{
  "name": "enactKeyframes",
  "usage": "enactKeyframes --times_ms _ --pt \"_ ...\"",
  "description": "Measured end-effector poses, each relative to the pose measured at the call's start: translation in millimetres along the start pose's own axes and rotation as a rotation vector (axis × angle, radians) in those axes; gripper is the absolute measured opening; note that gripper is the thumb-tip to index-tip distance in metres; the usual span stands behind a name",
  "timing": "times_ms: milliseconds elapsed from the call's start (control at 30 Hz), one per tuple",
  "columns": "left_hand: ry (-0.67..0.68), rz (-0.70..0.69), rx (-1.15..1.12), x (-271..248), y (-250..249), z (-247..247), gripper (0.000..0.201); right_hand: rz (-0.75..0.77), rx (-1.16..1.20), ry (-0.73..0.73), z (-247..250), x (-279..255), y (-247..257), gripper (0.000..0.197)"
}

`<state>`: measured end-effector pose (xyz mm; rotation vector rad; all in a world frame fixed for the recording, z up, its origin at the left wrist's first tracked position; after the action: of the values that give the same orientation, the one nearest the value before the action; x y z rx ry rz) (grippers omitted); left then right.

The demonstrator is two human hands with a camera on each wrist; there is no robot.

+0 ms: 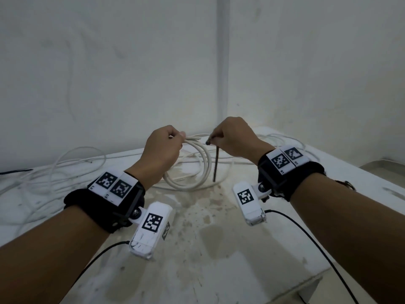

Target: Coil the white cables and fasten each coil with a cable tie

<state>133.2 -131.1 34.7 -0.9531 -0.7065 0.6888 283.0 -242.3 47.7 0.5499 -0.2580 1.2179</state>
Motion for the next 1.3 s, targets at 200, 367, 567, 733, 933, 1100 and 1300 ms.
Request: enactKeyframes --times_ms 200,367,567,733,933,1100,1300 --pt "-0.067 -0.028 0.058 1 27 44 0.025 -0.019 0.125 -0.039 -53 52 43 0.015" --pt "-0.141 -0.042 0.159 7 54 82 0.026 -0.285 0.972 0.07 -99 71 76 0.014" --pt "-0.237 0.01 0.22 26 85 106 0.023 -0.316 1.232 0.368 -115 90 116 0.012" --pt "-0.295 -0.022 0.257 42 89 105 0.023 -0.174 1.171 0.432 -120 98 120 0.025" --pt "-0.266 -0.013 0.151 61 94 93 0.021 -0.188 1.097 0.303 -127 106 113 0.023" --pt "-0.272 0.035 0.024 75 91 87 0.01 -0.181 1.095 0.243 -126 112 110 0.027" --pt "-0.147 0.056 -0.011 76 79 90 0.027 -0.087 1.05 0.216 -120 113 108 0.047"
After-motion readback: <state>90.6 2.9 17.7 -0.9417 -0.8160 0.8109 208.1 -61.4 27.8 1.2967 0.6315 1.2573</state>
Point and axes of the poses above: each hand's wrist, its own x-axis towards the middle knuckle, its own z-axis out of the back of the hand, y = z × x, the point moved 3 cm from there along x, towards the middle knuckle, and after that the axes turned 8 degrees about z, right-handed, at the moved point
